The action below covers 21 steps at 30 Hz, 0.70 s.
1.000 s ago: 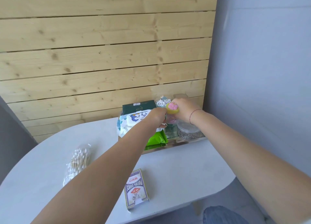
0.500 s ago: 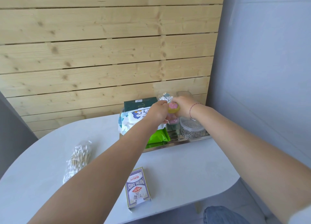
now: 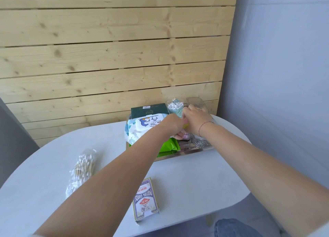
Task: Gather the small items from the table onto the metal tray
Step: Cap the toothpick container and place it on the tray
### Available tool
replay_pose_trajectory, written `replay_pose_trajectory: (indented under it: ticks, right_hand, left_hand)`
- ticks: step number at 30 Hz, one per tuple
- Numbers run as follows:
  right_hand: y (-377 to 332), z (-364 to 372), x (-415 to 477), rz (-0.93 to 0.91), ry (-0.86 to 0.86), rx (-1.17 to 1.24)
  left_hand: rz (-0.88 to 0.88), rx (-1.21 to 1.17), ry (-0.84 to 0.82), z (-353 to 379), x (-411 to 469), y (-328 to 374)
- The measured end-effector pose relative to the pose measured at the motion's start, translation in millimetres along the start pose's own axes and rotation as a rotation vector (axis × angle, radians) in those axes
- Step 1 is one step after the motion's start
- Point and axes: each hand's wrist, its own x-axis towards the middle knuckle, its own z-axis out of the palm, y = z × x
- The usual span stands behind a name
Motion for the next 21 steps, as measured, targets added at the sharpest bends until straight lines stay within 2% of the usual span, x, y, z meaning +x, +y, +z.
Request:
replay_pose_trajectory:
  ticks: [4, 12, 18, 21]
  right_hand:
    - [1, 9, 1, 0.021, 0.059, -0.007]
    - [0, 10, 2, 0.122, 0.069, 0.016]
    - [-7, -1, -14, 0.129, 0.072, 0.055]
    - [-25, -23, -28, 0.102, 0.218, 0.084]
  left_hand:
    - [0.03, -0.064, -0.014, 1, -2, -3]
    - [0.072, -0.146, -0.043, -10, -20, -6]
    - [0.158, -0.238, 0.167, -47, -42, -22]
    - [0.223, -0.286, 0.274, -84, -56, -43]
